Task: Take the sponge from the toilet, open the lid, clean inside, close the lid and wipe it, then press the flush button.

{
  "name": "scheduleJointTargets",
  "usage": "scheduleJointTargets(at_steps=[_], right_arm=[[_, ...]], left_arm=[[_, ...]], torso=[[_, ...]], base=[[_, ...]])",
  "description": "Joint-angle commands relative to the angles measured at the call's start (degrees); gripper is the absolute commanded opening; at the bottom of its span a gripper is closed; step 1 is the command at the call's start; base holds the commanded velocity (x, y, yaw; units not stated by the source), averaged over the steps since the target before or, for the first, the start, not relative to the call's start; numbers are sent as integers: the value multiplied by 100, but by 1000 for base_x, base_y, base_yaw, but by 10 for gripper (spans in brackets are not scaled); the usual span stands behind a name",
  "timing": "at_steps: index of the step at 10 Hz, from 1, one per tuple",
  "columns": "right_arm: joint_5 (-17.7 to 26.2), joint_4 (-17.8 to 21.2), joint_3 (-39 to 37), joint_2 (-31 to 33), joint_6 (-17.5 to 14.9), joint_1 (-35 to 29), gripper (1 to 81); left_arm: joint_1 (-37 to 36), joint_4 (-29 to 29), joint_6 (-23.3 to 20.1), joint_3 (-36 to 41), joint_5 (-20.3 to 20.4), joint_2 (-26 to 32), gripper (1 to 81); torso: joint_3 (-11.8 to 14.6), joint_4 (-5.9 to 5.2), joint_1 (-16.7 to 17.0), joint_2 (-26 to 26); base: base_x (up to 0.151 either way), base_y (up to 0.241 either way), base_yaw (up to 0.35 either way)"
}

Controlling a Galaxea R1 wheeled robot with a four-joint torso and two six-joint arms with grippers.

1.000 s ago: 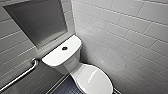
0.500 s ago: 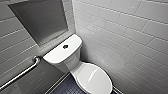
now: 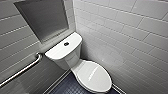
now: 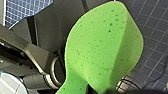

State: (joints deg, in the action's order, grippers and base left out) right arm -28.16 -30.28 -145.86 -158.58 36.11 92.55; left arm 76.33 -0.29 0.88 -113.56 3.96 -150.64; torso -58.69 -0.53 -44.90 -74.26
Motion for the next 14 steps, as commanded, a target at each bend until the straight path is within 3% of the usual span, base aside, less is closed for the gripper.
scheduleJointTargets(at_steps=[1, 5, 7, 8, 10, 12, 13, 14], right_arm=[[397, -382, -125, -36, 46, 234, 10], [1498, -382, -609, -625, 10, 357, 10], [1586, -382, -943, -862, 37, 479, 10], [1577, -382, -908, -889, 37, 515, 10], [1577, -373, -864, -932, 45, 550, 10], [1551, -382, -873, -924, 45, 542, 10], [1515, -382, -856, -924, 45, 524, 10], [1515, -382, -838, -924, 45, 506, 10]], left_arm=[[-60, 12, -35, 114, -423, 104, 811], [-447, -67, 35, 184, -431, 279, 811], [-569, -50, 26, 202, -431, 358, 811], [-683, -59, 26, 211, -440, 411, 811], [-991, -93, 35, 315, -457, 551, 811], [-1359, -495, 35, 422, -545, 648, 811], [-1501, -752, 35, 431, -703, 640, 811], [-1607, -911, 35, 431, -791, 631, 811]], torso=[[0, 0, 0, 0], [0, 0, 5, 0], [0, 0, 2, 0], [0, 0, -367, -575], [0, 0, -445, -704], [0, 0, -664, -1067], [0, 400, -787, -1264], [0, 561, -896, -1441]], base=[[0, 0, 0], [0, 0, 0], [0, 0, 0], [0, 0, 0], [0, 0, 0], [0, 0, 0], [0, 0, 0], [0, 0, 0]])
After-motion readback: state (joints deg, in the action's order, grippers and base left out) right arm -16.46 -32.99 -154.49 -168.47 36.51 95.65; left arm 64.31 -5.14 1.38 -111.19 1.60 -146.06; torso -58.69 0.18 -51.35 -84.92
